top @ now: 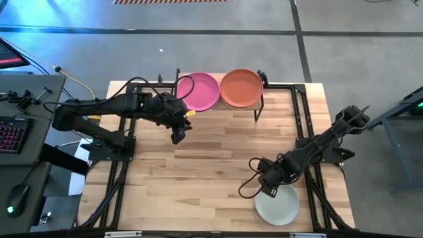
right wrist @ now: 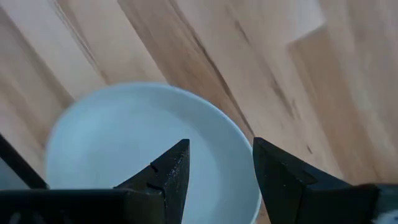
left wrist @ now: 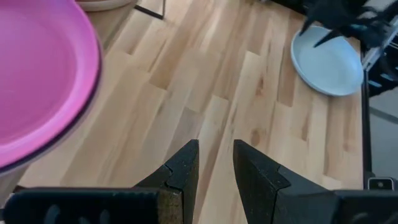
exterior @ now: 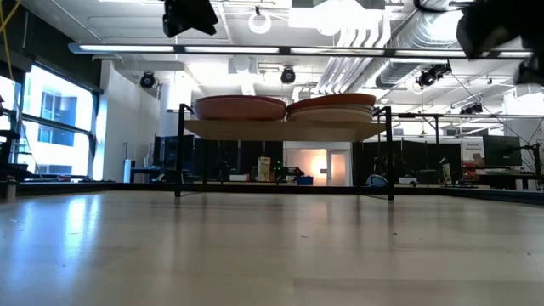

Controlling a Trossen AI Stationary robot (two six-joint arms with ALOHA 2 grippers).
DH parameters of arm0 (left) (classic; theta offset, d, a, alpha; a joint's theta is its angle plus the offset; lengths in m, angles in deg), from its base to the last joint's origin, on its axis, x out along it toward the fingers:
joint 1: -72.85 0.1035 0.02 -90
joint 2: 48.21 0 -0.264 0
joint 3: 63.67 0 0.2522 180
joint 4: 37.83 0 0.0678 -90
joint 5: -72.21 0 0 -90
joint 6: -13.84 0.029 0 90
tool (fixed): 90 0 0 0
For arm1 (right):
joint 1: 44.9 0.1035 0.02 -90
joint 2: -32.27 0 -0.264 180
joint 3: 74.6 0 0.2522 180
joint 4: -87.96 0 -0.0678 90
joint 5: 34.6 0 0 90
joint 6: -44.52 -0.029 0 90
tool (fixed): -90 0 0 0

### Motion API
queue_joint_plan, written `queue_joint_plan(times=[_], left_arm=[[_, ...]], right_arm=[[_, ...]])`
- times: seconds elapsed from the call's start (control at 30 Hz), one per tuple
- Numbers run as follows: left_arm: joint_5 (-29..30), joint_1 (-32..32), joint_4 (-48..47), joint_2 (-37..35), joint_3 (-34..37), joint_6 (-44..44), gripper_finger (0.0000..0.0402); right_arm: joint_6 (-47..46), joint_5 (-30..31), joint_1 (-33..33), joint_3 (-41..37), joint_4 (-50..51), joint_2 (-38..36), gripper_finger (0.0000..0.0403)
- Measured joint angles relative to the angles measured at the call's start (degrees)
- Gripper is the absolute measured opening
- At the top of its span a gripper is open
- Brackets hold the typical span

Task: Place and stack plates onto a shelf
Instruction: Stack the white plate on top of the pink plate on the shelf

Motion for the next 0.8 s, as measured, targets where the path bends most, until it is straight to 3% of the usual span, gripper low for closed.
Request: queue_joint_plan(times=[0.1, 0.4, 0.53, 0.8], left_arm=[[0.0, -1.0, 0.0, 0.0, 0.0, 0.0, 0.0090], [0.0, -1.8, 0.0, 0.0, 0.0, 0.0, 0.0090], [0.1, -1.8, -0.1, 0.0, 0.0, 0.0, 0.0090], [3.1, -1.8, -0.1, 0.0, 0.0, 0.0, 0.0090]], right_arm=[[1.9, -0.6, 0.3, -3.2, -3.5, 0.0, 0.0156], [20.1, -2.6, 0.6, -6.8, -8.9, -0.1, 0.0156], [22.2, 0.6, 0.1, -7.3, -7.9, -0.1, 0.0156], [24.5, -2.2, 0.2, -10.4, -9.6, 0.4, 0.0156]])
